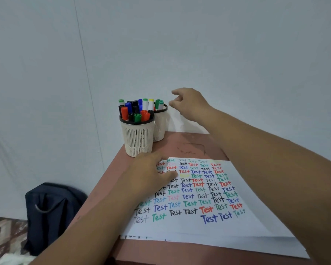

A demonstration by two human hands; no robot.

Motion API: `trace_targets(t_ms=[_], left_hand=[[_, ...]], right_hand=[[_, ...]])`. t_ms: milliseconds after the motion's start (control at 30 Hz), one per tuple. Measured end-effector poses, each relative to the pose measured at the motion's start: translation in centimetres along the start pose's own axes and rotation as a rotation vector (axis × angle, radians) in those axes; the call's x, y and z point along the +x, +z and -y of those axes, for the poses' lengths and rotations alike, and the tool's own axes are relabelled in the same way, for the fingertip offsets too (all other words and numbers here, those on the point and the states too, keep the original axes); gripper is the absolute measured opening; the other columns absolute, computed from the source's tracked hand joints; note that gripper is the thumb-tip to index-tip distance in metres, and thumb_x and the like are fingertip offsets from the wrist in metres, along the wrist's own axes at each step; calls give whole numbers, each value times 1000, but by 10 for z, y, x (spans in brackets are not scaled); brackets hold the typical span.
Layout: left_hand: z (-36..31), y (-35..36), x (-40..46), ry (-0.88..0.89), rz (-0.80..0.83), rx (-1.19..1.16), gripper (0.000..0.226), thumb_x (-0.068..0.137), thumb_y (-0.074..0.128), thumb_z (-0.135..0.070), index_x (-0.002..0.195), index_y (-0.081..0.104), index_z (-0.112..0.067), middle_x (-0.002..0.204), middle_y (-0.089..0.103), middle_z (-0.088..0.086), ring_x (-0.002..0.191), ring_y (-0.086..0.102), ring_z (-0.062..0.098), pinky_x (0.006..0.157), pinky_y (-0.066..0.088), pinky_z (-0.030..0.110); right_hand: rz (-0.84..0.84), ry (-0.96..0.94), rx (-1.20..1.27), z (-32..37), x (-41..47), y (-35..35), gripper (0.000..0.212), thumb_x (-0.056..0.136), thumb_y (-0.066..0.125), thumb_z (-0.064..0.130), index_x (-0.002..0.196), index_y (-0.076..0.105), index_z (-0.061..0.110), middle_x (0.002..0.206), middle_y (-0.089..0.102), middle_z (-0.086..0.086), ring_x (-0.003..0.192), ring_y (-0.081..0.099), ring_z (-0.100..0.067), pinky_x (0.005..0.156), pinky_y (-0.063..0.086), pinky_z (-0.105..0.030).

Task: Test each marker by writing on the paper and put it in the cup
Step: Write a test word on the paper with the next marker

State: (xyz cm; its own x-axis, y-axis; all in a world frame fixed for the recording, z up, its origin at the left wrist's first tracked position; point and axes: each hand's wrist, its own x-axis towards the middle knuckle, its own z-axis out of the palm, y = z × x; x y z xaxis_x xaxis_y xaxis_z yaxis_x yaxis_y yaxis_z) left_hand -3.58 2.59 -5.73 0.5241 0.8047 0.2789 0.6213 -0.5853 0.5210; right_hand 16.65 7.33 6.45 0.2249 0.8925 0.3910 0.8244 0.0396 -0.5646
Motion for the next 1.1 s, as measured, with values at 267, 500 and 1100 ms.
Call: trace_targets(t_ms=[267, 500, 1100], left_hand=[[1, -2, 1, -36, 22, 18, 61, 79, 70, -66, 131, 60, -35, 121, 59, -12, 99, 56, 4, 84, 52, 28], [-1, -1, 1, -28, 13, 35, 62, 80, 71, -64, 133, 60, -34, 122, 61, -13, 98, 54, 4, 78, 44, 24], [-4, -3, -7, 80, -42, -31, 71, 87, 65, -60, 149, 37, -43, 150, 42, -17, 137, 35, 7, 112, 38, 39]], right_hand=[[311, 49, -645, -65, -47, -46, 45, 97, 51, 1, 115, 74, 35, 128, 63, 7, 111, 62, -16, 92, 53, -34], [411, 273, -817, -102, -68, -57, 4, 81, 74, 31, 82, 75, 35, 101, 67, 6, 85, 67, -25, 75, 53, -35], [-22, -174, 60, -58, -129, -26, 11, 97, 69, 20, 108, 70, 17, 73, 70, 14, 69, 67, 0, 67, 52, -20]])
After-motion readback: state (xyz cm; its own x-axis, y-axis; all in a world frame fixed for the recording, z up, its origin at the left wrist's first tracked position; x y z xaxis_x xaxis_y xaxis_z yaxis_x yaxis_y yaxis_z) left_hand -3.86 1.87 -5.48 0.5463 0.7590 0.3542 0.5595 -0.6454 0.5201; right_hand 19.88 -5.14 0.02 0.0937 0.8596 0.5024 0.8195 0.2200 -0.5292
